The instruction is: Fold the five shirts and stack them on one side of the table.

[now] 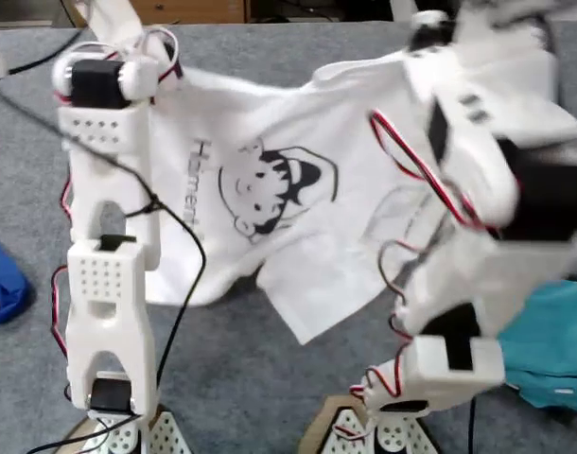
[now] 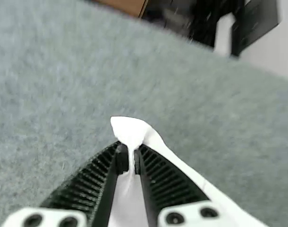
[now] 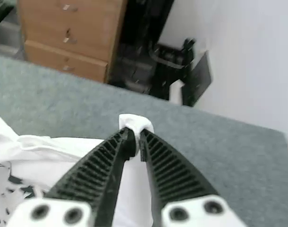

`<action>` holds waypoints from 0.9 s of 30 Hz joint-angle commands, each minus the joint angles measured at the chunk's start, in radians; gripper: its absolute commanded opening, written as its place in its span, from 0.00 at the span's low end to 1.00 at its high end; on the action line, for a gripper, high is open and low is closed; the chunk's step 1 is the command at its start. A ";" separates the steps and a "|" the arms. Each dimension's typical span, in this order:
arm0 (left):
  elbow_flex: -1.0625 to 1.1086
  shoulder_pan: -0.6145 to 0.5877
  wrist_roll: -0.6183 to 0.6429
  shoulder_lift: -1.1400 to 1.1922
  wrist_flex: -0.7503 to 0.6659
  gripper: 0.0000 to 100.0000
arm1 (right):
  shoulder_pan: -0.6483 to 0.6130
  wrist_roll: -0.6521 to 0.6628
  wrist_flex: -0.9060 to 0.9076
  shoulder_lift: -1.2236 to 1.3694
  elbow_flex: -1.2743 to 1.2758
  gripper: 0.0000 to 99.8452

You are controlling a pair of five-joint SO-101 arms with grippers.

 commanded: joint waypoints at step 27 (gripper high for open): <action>1.189 -0.135 -0.328 -1.713 0.009 0.02 | 0.417 0.040 -0.222 -0.684 -0.035 0.01</action>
